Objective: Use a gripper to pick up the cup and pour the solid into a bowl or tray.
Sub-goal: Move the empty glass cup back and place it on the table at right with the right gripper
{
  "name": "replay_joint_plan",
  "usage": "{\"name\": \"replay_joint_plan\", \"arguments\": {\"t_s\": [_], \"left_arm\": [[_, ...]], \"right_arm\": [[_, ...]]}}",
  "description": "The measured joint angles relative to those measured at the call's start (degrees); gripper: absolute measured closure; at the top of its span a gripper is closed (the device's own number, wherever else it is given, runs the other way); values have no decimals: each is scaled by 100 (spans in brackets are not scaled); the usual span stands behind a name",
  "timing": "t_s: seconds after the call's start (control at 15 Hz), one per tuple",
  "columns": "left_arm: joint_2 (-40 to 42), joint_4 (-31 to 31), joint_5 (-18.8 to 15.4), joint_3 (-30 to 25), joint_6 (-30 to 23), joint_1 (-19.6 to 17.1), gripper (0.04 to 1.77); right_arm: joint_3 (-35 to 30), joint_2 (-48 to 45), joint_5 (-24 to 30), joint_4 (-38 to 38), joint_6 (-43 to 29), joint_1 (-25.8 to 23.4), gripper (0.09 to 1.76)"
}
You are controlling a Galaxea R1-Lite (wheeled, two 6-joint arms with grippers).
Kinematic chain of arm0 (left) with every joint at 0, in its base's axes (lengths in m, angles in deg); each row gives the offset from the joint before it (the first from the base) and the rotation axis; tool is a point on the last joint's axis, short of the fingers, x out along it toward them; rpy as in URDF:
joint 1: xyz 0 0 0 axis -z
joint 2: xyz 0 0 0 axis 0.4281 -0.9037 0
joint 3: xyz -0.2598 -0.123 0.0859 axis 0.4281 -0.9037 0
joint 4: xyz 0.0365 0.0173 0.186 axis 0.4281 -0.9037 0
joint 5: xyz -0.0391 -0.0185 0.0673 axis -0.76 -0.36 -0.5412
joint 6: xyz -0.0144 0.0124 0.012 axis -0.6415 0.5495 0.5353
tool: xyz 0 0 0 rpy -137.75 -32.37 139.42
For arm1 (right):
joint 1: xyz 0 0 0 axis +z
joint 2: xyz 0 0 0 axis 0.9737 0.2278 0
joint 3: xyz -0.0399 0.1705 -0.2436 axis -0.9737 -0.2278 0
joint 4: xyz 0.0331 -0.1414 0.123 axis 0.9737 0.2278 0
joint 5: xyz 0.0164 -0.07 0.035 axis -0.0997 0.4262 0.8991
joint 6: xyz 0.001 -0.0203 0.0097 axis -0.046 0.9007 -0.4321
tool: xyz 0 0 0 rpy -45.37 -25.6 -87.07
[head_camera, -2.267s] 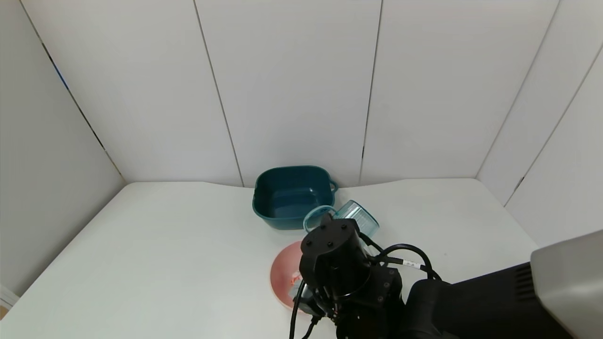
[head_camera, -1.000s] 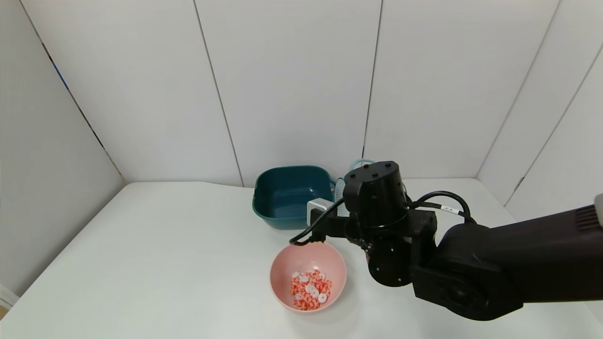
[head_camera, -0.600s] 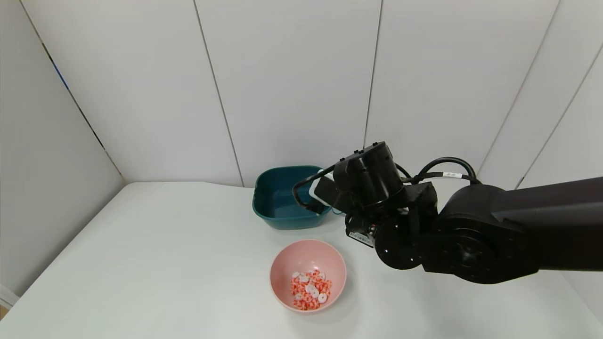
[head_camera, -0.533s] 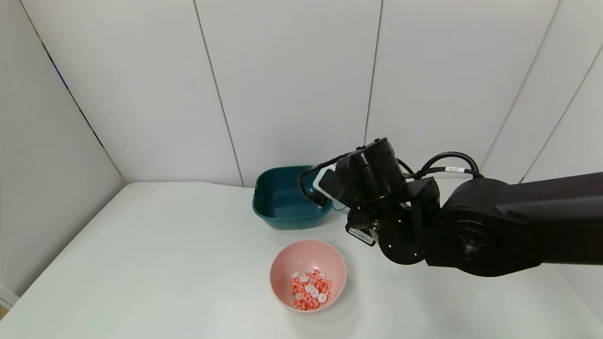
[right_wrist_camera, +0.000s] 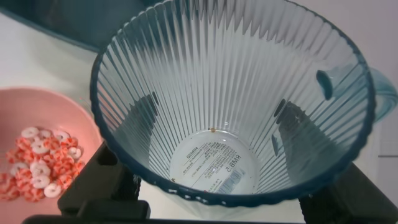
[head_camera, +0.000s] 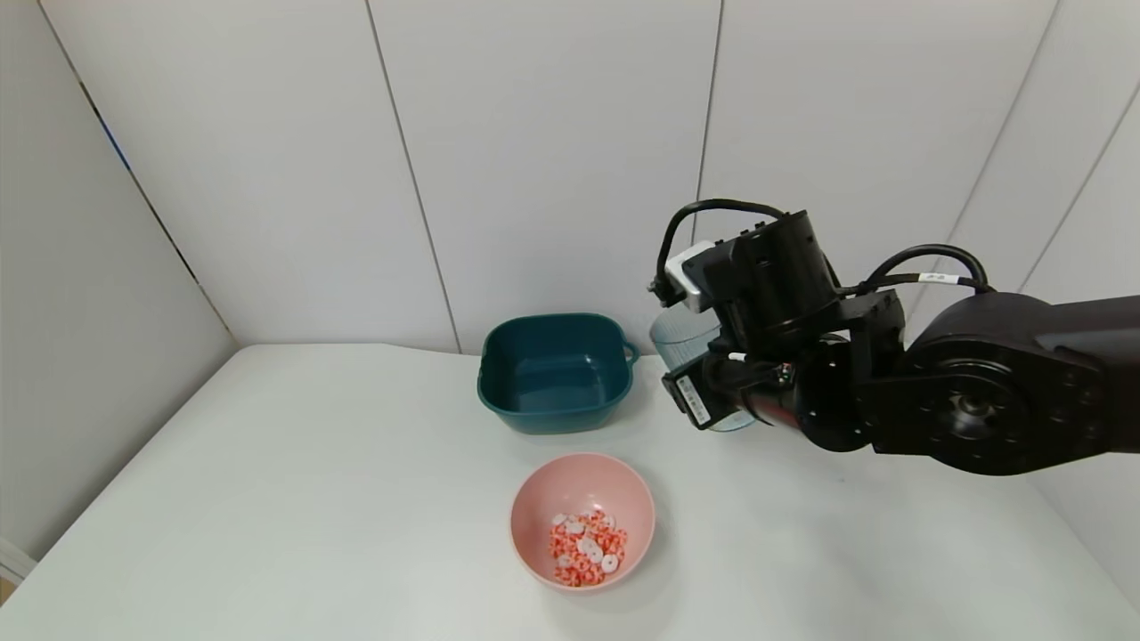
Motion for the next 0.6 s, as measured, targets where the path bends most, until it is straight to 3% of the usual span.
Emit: {"name": "replay_joint_plan", "arguments": {"t_s": [0.13,0.6], "left_arm": [[0,0,0,0,0,0,9],[0,0,0,0,2,-2,9]], "right_arm": [[-207,-30,91,-355,-317,-89,48],[-1397,190,210,-3447,-612,-605,48]]}}
